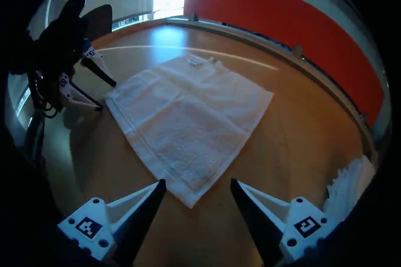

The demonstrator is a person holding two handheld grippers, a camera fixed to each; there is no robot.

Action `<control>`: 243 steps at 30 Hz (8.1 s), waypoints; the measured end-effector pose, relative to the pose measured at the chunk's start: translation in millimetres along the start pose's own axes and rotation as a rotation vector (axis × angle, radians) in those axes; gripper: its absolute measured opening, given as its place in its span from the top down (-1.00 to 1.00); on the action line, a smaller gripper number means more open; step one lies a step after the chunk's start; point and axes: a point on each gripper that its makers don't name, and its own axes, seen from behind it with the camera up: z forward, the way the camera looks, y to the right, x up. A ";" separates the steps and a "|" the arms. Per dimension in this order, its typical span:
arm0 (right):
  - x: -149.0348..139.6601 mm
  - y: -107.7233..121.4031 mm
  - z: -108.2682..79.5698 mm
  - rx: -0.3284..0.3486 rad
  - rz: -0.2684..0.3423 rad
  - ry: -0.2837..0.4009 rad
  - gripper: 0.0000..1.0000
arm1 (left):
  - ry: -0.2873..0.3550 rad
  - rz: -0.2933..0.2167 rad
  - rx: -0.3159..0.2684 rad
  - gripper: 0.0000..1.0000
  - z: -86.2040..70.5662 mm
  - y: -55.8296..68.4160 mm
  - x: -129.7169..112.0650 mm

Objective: Fold towel

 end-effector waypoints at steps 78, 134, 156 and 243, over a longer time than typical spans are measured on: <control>44.9 -11.4 -27.9 0.019 0.061 0.094 0.83 | 0.020 -0.157 0.088 0.75 -41.3 -1.3 34.6; 102.2 -12.9 -109.4 0.007 0.027 0.180 0.83 | 0.051 -0.177 0.146 0.76 -116.1 4.9 88.4; 107.0 25.1 -56.2 -0.025 0.044 0.128 0.83 | 0.042 -0.182 0.185 0.76 -60.5 -32.6 101.7; 58.4 59.5 -17.2 -0.132 0.117 0.068 -0.72 | 0.020 -0.267 0.337 -0.85 -33.7 -66.1 48.6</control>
